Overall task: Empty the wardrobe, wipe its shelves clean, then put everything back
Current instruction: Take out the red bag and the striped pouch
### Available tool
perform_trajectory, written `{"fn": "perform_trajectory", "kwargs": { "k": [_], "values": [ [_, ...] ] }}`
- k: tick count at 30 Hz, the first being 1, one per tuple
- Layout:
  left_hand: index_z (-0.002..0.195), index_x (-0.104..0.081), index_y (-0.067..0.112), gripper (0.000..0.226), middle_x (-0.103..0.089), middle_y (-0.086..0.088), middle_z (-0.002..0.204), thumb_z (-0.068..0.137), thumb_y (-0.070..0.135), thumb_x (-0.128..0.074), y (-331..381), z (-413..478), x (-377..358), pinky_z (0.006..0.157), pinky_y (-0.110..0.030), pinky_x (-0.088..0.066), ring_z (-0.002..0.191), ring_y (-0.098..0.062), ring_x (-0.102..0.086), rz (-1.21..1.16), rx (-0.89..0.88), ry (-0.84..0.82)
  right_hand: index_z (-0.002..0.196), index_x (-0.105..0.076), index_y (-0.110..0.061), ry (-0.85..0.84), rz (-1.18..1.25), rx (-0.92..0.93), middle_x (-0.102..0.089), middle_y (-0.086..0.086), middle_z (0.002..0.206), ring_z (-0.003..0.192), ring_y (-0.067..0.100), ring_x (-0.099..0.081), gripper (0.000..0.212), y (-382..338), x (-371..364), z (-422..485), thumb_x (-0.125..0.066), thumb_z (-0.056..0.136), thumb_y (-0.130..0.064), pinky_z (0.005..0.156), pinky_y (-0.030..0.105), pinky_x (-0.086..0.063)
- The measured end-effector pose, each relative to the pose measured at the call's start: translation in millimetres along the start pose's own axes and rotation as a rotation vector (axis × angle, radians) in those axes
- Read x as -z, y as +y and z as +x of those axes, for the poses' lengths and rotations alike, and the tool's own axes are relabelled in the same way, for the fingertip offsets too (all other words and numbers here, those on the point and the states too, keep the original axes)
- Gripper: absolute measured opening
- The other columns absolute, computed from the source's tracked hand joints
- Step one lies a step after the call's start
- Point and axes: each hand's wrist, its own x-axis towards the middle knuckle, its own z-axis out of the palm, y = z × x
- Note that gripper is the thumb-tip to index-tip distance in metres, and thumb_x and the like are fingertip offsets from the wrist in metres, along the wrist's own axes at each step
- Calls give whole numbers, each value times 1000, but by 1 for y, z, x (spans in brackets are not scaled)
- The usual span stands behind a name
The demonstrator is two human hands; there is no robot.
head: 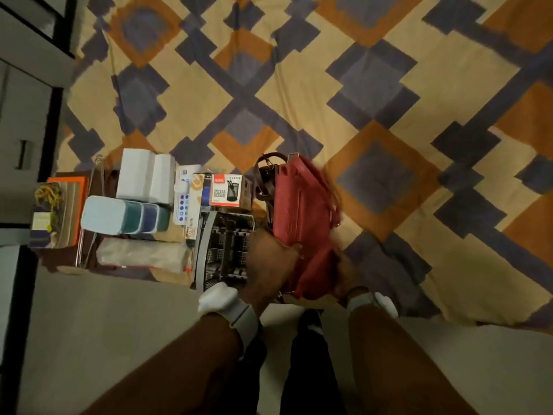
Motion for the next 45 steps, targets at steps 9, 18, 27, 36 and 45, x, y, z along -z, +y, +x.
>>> {"fn": "perform_trajectory", "kwargs": {
  "k": [9, 18, 27, 36, 45],
  "values": [
    [137, -42, 15, 79, -48, -10, 135, 75, 49, -79, -33, 5, -33, 99, -54, -49, 121, -36, -54, 43, 115, 20, 93, -66, -16, 268, -523, 182, -68, 9, 96, 96, 34, -62, 23, -9, -5, 7, -45, 100, -14, 87, 41, -52],
    [142, -39, 0, 85, -44, -21, 142, 81, 46, -78, -40, 4, -10, 108, -44, -40, 133, -38, -44, 205, 82, -28, 122, -64, -13, 304, -568, 294, -65, 2, 109, 101, 23, -60, 26, -13, -37, -40, -55, 100, -24, 96, 34, -49],
    [98, -74, 12, 43, -74, -8, 93, 69, 41, -59, -61, 6, 53, 78, -33, -58, 86, -28, -70, 187, -115, -277, 126, -59, -10, 395, -886, 425, -65, 12, 123, 112, 34, -60, 32, 2, -72, -115, -54, 97, -22, 95, 36, -47],
    [85, -75, 11, 24, -73, -7, 88, 91, 30, -62, -201, -54, 197, 69, -26, -45, 85, -21, -69, 118, -360, -191, 93, -61, -11, 249, -1439, 715, -63, 16, 94, 92, 37, -61, 16, 82, -198, -219, -50, 91, -22, 76, 39, -42],
    [81, -59, 9, 24, -67, -9, 90, 97, 26, -52, -549, -123, 347, 70, -31, -43, 83, -27, -60, -64, -33, 44, 108, -69, -15, -151, -1978, 795, -66, 14, 113, 104, 35, -60, 32, 277, -389, -257, -48, 92, -33, 90, 41, -50]
  ]
}}
